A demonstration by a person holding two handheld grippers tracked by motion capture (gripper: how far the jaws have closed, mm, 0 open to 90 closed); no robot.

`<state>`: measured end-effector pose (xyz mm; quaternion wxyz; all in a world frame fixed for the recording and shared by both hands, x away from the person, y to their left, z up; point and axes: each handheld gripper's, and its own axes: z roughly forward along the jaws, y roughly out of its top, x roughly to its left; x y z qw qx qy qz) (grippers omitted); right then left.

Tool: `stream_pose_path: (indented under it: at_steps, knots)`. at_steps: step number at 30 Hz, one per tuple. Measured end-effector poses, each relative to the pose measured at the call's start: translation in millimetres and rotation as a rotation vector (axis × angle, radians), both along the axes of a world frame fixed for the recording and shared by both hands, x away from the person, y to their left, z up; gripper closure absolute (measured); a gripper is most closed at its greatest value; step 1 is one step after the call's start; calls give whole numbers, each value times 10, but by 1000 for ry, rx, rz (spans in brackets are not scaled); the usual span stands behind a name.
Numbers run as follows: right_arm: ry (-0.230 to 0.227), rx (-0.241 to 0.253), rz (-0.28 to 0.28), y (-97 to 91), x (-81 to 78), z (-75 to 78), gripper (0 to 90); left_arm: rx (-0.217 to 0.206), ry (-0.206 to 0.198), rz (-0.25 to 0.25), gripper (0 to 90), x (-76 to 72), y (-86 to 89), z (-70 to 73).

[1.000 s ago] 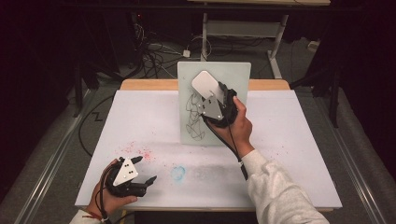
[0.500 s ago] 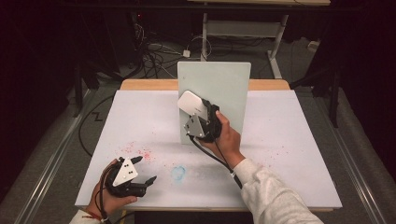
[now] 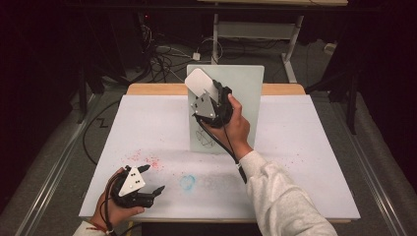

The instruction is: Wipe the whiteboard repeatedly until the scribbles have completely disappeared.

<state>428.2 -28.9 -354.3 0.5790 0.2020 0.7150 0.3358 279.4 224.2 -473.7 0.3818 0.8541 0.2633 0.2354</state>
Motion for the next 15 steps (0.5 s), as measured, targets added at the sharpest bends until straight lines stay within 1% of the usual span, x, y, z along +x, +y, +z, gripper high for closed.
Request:
stream_pose_path:
  at_steps: [3, 5, 6, 7, 10, 12, 15]
  knots:
    - [-10, -4, -12, 17, -12, -21, 309, 2, 1, 1, 178, 2, -1, -3]
    - [-4, -4, -10, 20, -17, -35, 309, 1, 0, 1, 178, -1, -1, -2]
    - [-2, -30, -12, 24, -37, -76, 310, 2, 0, 2, 178, -1, 0, -2]
    - [2, -41, -8, 23, -48, -102, 309, 2, 0, 2, 178, -1, 1, -1]
    - [12, -65, -5, 17, -89, -198, 310, 3, 0, 1, 178, -2, -1, -1]
    - [26, -82, 0, 5, -120, -267, 310, 6, -1, 0, 178, -5, -1, 1]
    - [35, -101, -1, -30, -179, -403, 310, 4, -3, 1, 178, -7, 1, 3]
